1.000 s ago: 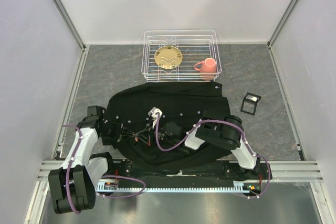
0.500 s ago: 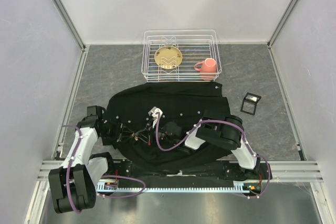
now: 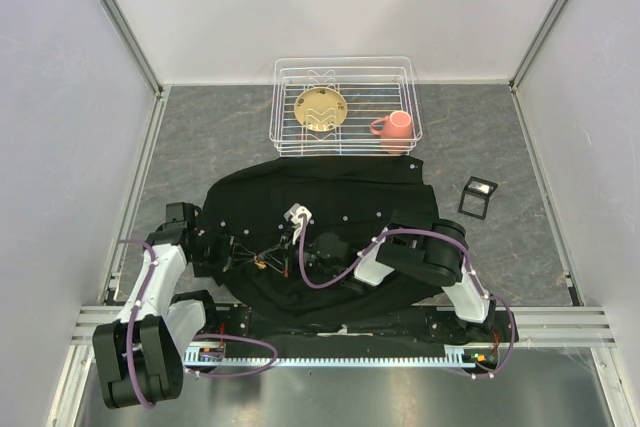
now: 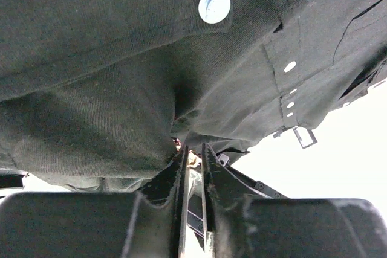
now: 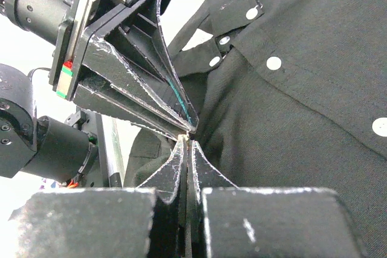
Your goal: Remove the brooch from the garment
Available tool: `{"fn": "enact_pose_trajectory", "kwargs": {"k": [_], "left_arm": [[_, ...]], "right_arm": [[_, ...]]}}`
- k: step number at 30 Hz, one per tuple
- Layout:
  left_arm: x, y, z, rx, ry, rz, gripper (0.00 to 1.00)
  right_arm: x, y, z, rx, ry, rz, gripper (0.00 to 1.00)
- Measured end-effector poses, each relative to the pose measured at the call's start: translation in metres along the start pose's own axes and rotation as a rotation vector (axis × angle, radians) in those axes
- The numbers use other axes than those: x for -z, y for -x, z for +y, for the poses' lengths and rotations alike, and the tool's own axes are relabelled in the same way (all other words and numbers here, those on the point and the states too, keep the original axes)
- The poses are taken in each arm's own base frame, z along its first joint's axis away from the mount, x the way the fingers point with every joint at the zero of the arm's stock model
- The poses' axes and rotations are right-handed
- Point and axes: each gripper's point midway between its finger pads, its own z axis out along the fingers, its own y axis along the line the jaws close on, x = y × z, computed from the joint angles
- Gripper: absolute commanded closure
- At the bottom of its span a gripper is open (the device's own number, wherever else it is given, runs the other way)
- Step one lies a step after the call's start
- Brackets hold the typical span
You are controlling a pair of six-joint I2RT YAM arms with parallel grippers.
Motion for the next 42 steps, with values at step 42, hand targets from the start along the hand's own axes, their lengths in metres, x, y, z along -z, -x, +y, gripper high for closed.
{"fn": "enact_pose_trajectory", "kwargs": {"k": [42], "left_arm": [[0.063,-0.130,-0.126,-1.101,-0.688,0.084,0.50]], "right_arm": [[0.160,0.119,-0.031,-0.037,-0.256,-0.001,1.00]]}}
